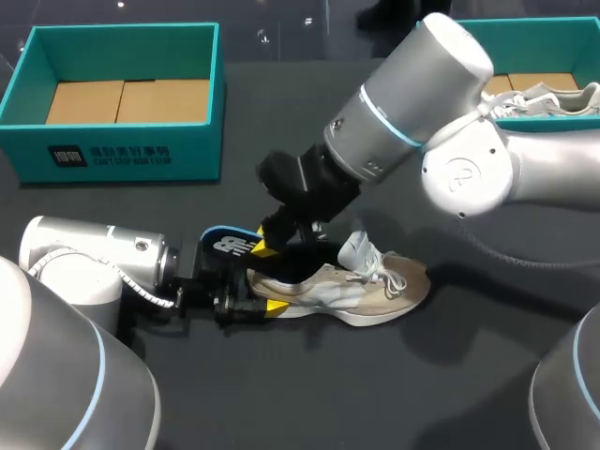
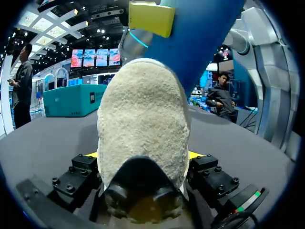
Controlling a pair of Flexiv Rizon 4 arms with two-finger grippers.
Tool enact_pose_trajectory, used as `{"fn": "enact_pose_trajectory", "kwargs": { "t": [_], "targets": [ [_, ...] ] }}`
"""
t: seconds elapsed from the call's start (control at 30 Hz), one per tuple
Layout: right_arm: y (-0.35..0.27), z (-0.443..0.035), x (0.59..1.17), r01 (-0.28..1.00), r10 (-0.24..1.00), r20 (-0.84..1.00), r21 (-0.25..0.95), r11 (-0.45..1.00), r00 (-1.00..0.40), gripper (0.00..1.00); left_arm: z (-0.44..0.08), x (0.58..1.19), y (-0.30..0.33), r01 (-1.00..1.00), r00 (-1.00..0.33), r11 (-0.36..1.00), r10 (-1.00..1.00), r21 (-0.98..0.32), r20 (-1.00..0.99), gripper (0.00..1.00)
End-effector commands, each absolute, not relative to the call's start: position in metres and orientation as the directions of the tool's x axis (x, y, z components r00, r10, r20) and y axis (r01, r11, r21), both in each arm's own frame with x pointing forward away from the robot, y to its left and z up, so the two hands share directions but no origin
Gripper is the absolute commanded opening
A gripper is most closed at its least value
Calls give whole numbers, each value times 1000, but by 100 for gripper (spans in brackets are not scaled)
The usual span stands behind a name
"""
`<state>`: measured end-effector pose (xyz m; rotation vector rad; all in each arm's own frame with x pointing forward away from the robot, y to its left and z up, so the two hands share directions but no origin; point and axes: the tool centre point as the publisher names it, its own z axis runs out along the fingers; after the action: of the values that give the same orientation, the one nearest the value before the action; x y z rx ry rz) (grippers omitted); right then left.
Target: Take the shoe out of the shoebox, open the shoe tongue, remove and reinsert the insole, then place the shoe into the shoebox
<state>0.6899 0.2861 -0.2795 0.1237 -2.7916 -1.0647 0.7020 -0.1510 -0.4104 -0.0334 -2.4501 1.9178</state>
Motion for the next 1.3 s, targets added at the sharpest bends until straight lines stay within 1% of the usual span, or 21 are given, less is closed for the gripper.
{"fn": "enact_pose_trajectory", "kwargs": {
  "t": [0.03, 0.43, 0.63, 0.7, 0.77, 0.83, 0.9, 1.3],
  "targets": [
    [284, -272, 684, -23, -124, 106, 661, 750, -987, 0, -411, 702, -151, -2, -999, 241, 34, -971, 10, 0],
    [284, -272, 684, -23, -124, 106, 661, 750, -987, 0, -411, 702, -151, -2, -999, 241, 34, -971, 10, 0],
    [290, -223, 681, -106, -170, 7, 754, 648, -985, 0, -411, 702, -151, -2, -999, 241, 34, -971, 10, 0],
    [288, -205, 678, -138, -183, -34, 794, 593, -982, 0, -411, 702, -151, -2, -999, 241, 34, -971, 10, 0],
    [288, -187, 675, -146, -192, -45, 822, 550, -980, 0, -411, 702, -151, -2, -999, 241, 34, -971, 10, 0],
    [287, -171, 674, -127, -194, -37, 871, 475, -980, 0, -411, 702, -151, -2, -999, 241, 34, -971, 10, 0],
    [281, -157, 675, -118, -222, -39, 927, 355, -974, 0, -411, 702, -151, -2, -999, 241, 34, -971, 10, 0],
    [281, -157, 675, -118, -222, -39, 927, 355, -974, 0, -411, 702, -151, -2, -999, 241, 34, -971, 10, 0]
  ]
}}
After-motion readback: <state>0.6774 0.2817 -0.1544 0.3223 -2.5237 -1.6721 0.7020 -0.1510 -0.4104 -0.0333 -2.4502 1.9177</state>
